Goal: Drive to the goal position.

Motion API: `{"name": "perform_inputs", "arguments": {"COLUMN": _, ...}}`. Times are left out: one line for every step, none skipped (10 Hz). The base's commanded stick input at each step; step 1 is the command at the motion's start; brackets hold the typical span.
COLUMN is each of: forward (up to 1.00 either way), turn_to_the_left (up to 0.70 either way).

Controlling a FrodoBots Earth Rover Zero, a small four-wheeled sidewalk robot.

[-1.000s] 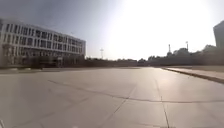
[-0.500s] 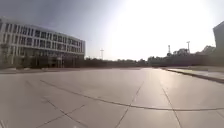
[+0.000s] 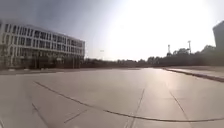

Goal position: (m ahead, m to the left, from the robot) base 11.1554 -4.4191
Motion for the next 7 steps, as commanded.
{"name": "perform_inputs", "arguments": {"forward": 0.7, "turn_to_the_left": 0.0}}
{"name": "perform_inputs", "arguments": {"forward": 0.7, "turn_to_the_left": 0.0}}
{"name": "perform_inputs", "arguments": {"forward": 0.7, "turn_to_the_left": 0.0}}
{"name": "perform_inputs", "arguments": {"forward": 0.7, "turn_to_the_left": 0.0}}
{"name": "perform_inputs", "arguments": {"forward": 0.7, "turn_to_the_left": 0.0}}
{"name": "perform_inputs", "arguments": {"forward": 0.7, "turn_to_the_left": 0.0}}
{"name": "perform_inputs", "arguments": {"forward": 0.7, "turn_to_the_left": 0.0}}
